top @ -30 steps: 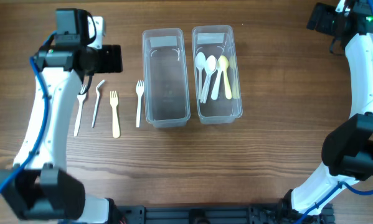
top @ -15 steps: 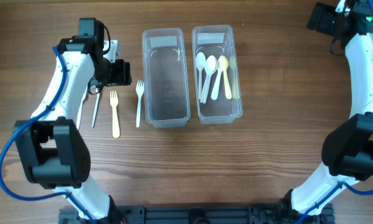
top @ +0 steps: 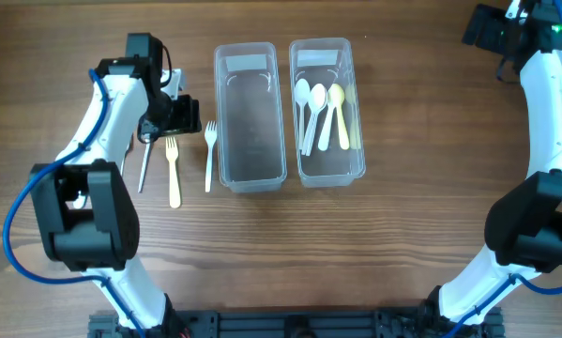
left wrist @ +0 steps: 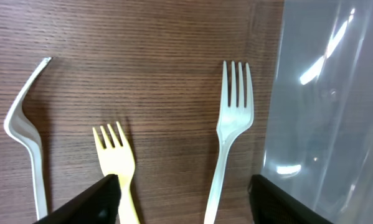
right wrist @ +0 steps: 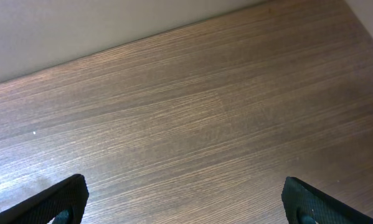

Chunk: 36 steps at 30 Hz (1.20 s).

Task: Pack container
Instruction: 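Move the left gripper over the yellow fork and grasp it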

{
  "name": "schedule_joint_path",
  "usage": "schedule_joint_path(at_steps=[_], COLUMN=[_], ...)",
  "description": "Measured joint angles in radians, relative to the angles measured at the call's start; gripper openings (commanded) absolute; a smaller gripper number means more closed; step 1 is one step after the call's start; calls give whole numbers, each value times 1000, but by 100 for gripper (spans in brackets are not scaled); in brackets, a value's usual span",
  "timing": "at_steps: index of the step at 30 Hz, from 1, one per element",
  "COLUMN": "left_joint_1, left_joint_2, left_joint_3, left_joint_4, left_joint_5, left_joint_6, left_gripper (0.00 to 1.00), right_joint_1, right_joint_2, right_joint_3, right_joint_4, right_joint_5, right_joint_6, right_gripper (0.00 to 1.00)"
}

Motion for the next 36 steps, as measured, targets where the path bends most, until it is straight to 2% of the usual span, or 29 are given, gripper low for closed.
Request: schedule_joint_path(at_steps=[5,11,16,25,32,36], left_joint_1=[0,0,0,0,0,0], left_joint_2=[1,1,2,2,2,2], left_joint_3=[-53,-109,-126,-137,-161,-205], left_joint_4=[22,24,24,27,85,115], left_joint_5=[5,12,6,-100,-128,-129], left_joint_6=[0,0,-21,-102,-113,-113], left_gripper=[67,61,60,63,68,68], right_joint_1=[0,0,0,0,0,0], right_joint_2=[0,0,0,0,0,0], right_joint_3=[0,0,0,0,0,0], right_joint_4=[0,0,0,0,0,0], right_joint_5=[0,0,0,0,0,0], right_joint_6=[0,0,0,0,0,0], right_gripper=[100,100,100,100,100,100])
